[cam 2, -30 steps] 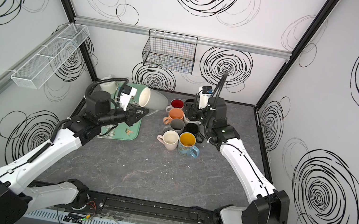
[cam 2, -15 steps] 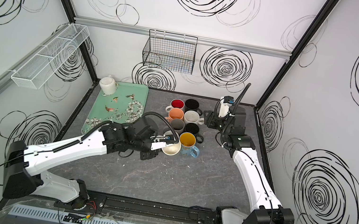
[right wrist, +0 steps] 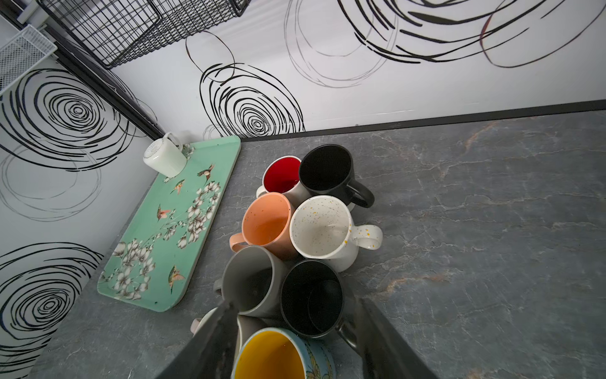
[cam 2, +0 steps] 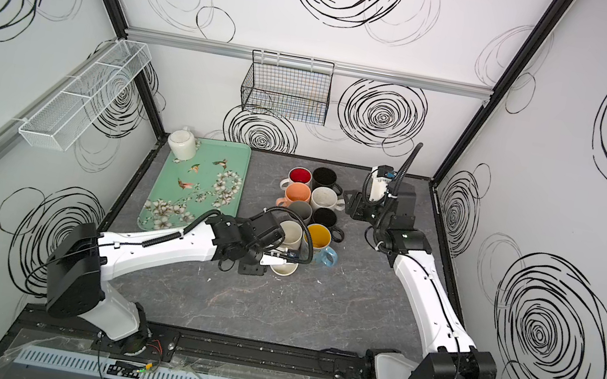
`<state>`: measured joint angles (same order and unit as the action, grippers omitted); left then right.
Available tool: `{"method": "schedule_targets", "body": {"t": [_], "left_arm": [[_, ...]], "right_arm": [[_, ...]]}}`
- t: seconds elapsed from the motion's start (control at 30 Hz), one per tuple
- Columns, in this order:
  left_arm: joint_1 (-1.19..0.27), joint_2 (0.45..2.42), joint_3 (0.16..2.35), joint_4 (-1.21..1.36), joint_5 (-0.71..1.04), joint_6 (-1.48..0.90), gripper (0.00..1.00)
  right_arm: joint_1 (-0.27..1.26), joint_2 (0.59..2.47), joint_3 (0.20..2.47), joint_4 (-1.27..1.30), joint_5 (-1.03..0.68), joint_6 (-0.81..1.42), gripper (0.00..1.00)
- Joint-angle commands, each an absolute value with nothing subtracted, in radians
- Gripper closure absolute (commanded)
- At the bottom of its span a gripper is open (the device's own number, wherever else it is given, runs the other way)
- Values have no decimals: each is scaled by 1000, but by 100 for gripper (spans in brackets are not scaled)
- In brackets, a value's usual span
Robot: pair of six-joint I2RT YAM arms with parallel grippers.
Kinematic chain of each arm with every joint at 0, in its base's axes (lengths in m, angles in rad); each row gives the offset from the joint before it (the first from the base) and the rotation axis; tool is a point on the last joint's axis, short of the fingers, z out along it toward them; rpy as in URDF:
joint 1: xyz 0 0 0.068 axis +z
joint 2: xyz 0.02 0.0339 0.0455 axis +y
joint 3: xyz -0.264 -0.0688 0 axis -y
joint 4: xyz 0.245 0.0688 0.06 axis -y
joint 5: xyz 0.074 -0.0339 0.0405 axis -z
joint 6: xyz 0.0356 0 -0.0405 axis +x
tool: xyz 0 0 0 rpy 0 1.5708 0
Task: Turn the mug right side up
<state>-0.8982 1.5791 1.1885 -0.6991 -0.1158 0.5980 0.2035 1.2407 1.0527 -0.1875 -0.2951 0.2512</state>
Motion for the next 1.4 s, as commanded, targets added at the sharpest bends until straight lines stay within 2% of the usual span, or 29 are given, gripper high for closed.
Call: {"method": "schedule_targets", "body": {"t": [0.0, 0.43, 0.5, 0.63, 0.83, 1.1, 1.37], "left_arm": [[-875, 1592, 1190, -614, -75, 626, 100], [-800, 1628, 1101, -464, 39, 605, 99], [-793, 1628, 1090, -441, 51, 597, 88], [-780, 1615, 1076, -425, 35, 586, 62], [-741, 1541, 1053, -433, 20, 582, 40], [-647, 1377, 1080, -495, 38, 545, 29], [-329, 1317, 1175, -486, 102, 399, 28]], "right_arm": [[193, 1238, 1044, -189, -309, 233, 40], [176, 1265, 1049, -185, -342, 228, 40], [176, 1271, 1057, -186, -350, 231, 40], [176, 1272, 1060, -183, -356, 239, 41], [179, 1278, 1070, -186, -358, 243, 41], [263, 1317, 1115, -170, -303, 249, 42], [514, 1571, 1341, -150, -286, 276, 43]]}}
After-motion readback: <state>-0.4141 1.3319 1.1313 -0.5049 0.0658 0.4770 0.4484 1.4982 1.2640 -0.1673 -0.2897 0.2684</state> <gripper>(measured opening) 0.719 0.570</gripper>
